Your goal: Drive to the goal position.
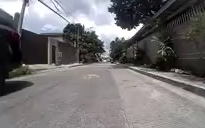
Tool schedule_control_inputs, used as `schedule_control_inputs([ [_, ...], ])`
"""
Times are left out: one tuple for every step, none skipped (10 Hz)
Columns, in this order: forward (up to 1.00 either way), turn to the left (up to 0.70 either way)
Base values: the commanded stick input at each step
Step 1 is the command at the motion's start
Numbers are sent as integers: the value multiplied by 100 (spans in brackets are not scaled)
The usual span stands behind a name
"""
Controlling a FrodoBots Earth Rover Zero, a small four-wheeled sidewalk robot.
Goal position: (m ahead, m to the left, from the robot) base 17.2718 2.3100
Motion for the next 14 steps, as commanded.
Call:
schedule_control_inputs([
  [0,0],
  [7,0],
  [48,2],
  [90,4],
  [100,5],
  [100,5],
  [100,5],
  [100,5],
  [100,5],
  [100,5],
  [100,5],
  [100,5],
  [100,5],
  [100,5],
])
